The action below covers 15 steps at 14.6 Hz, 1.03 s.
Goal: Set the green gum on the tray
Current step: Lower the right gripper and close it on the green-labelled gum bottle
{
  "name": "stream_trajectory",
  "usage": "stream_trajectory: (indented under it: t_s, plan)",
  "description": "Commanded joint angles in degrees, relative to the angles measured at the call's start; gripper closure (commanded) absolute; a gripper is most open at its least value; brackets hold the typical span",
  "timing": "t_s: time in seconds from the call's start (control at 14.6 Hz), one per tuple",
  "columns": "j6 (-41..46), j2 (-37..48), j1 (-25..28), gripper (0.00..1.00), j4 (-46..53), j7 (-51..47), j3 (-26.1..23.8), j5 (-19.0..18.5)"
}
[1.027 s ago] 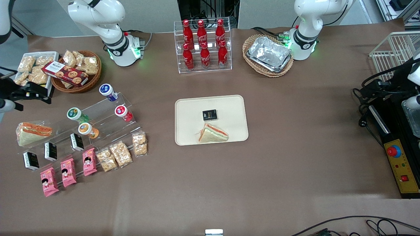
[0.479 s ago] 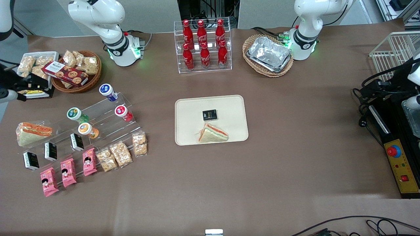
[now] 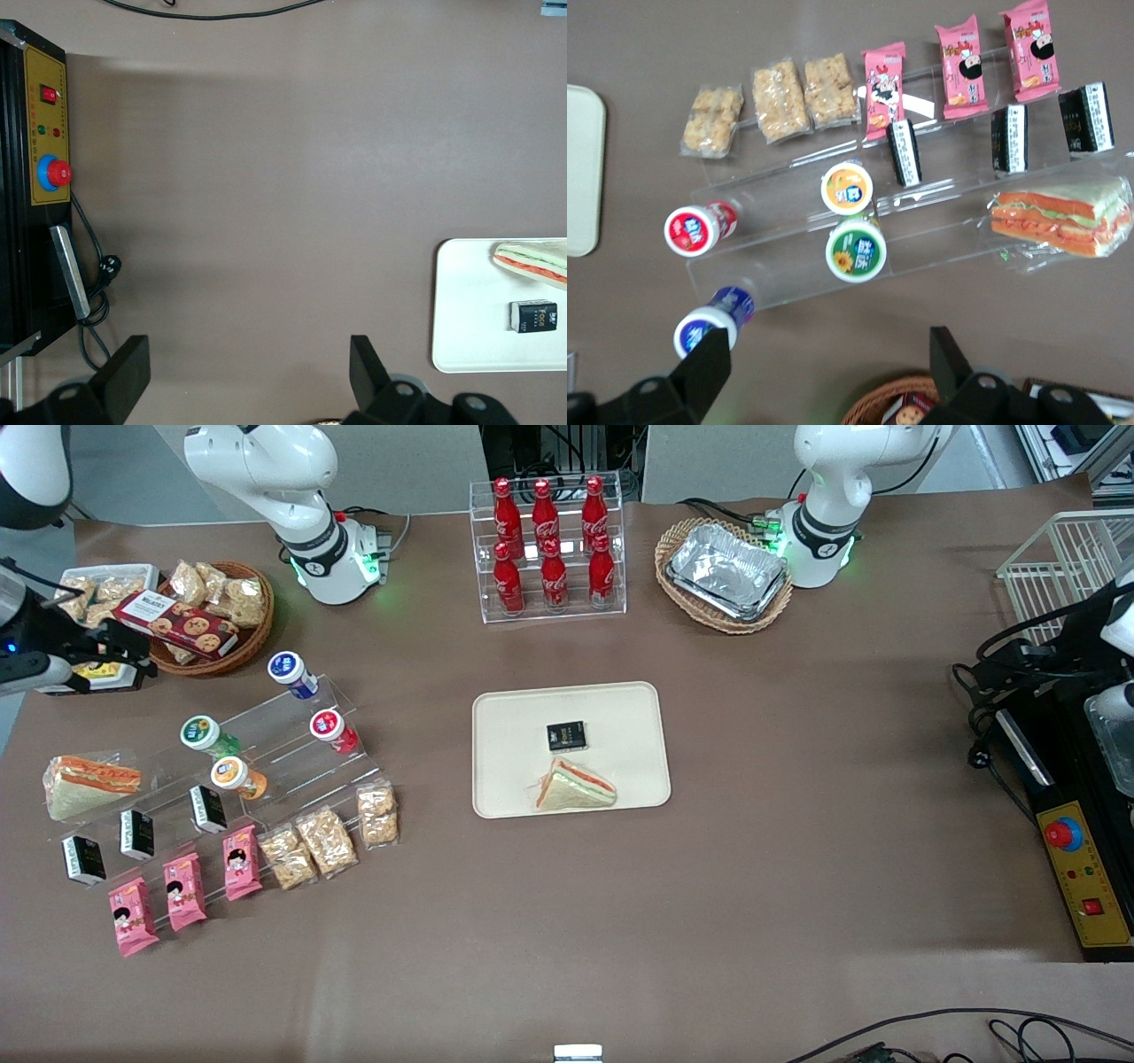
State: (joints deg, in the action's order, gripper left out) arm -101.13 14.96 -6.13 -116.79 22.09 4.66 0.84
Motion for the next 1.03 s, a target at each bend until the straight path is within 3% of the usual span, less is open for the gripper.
stream_trajectory:
  t_s: [0.0,0.21,0.96]
  plan:
    - [-9.76,0.78,-0.11,0.00,-8.00,0.15,-0.26,-0.84]
    - [-16.54,-0.01,0.33,0.00,-13.63,0.15,-0.44,-0.84]
    - [-29.21,-3.79,0.51,0.00,-21.64,0.15,-0.44,-0.92]
